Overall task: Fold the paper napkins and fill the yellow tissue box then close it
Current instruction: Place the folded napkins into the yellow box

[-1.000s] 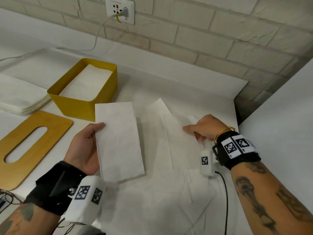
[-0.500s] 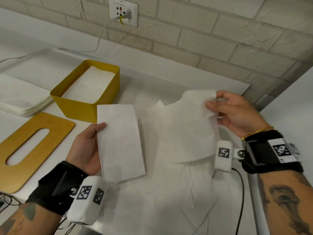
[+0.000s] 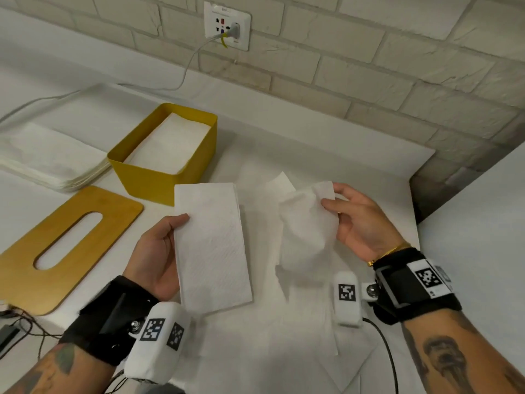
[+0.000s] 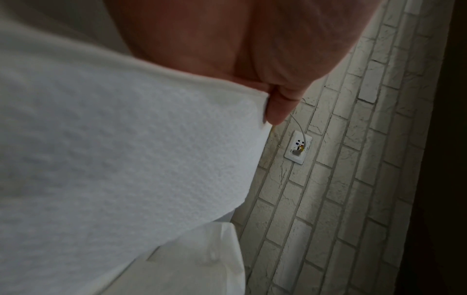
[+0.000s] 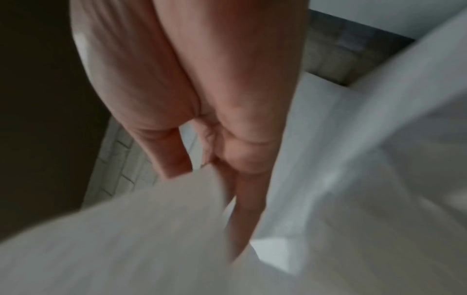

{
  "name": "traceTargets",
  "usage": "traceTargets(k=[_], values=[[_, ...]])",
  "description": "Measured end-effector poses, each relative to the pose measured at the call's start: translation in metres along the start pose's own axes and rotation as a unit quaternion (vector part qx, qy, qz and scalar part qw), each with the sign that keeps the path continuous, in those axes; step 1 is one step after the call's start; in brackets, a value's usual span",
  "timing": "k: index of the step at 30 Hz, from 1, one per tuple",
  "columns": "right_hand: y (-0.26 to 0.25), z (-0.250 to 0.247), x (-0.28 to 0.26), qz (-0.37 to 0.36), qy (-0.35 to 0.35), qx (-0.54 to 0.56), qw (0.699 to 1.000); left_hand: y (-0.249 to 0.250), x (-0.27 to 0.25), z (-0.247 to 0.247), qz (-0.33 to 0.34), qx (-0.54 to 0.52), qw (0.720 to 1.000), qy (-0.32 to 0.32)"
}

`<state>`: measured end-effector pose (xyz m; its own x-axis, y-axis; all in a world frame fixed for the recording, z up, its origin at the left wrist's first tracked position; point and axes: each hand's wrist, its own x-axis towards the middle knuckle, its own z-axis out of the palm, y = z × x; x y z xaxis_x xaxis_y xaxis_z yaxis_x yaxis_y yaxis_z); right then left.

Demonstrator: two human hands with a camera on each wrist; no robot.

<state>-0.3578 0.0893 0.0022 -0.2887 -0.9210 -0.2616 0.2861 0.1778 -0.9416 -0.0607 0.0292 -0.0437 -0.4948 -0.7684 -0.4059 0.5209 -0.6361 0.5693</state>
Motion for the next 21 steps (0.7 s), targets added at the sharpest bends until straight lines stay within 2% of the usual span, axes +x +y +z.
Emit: traceTargets(k=[6,11,17,21], values=[[0.027,0.029,0.002,0.007,-0.023,0.064,0.998,-0.002,0.0,-0.001,-0.01,0.005,1.0,0.019],[0.015,0.029,0.002,-0.022,0.009,0.105,0.994,0.004,-0.002,-0.003,-0.005,0.018,0.999,0.03],[-0.018,0.023,-0.005,-0.063,-0.102,0.134,0.984,0.009,-0.001,0.01,0.012,0.054,0.998,0.039],[-0.014,0.033,-0.005,-0.055,-0.067,0.127,0.988,0.004,0.0,0.022,0.002,0.075,0.996,0.04]])
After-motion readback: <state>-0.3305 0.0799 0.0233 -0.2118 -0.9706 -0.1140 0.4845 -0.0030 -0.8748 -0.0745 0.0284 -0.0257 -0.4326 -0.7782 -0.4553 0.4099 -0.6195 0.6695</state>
